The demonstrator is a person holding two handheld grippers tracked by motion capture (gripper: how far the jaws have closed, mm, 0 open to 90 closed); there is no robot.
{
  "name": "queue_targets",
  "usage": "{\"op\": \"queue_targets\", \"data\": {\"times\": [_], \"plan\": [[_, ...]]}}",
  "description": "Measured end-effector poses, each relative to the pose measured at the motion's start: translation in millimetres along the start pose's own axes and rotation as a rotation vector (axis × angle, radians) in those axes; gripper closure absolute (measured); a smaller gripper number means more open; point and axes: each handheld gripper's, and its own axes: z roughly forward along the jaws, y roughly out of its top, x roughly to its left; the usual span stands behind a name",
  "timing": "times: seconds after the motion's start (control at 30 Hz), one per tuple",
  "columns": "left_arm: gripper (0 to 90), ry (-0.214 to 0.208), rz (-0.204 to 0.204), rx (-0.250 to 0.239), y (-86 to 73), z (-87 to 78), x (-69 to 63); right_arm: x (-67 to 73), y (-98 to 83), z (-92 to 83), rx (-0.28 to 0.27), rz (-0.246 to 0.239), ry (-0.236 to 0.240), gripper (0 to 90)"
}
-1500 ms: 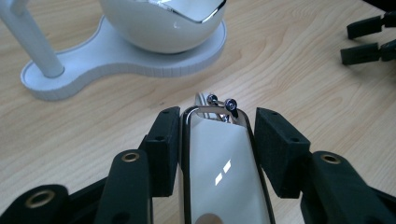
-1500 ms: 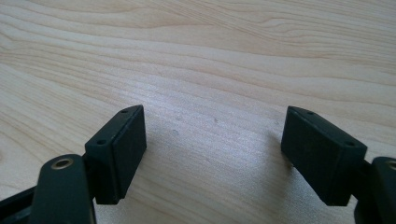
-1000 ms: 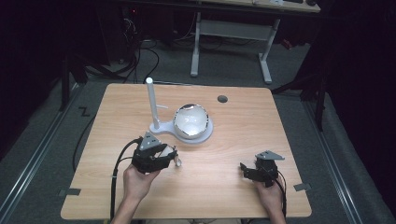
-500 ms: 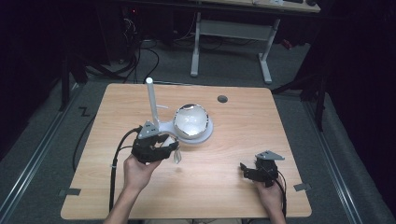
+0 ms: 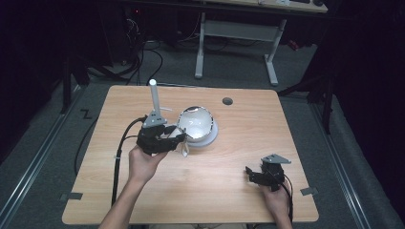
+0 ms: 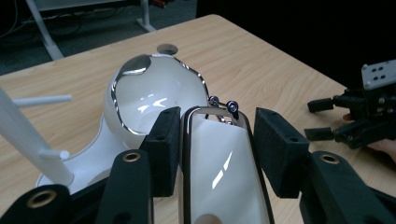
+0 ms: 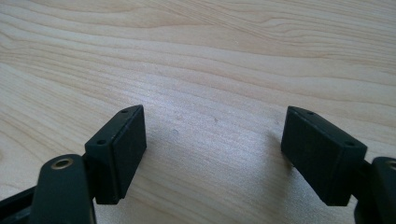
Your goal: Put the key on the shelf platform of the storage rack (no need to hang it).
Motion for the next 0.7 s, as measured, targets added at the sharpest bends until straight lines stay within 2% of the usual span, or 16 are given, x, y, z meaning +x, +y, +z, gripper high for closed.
{"op": "queue_targets", "data": {"times": [0.43, 0.7], "plan": [[53.0, 0.006, 0.025, 0.011, 31.8, 13.5, 4.2, -0.1, 0.0, 0.0, 0.000, -0.001, 0.000, 22.7], [53.0, 0.023, 0.021, 0.004, 39.1, 21.3, 8.6, -0.1, 0.0, 0.0, 0.000, -0.001, 0.000, 22.7]]}}
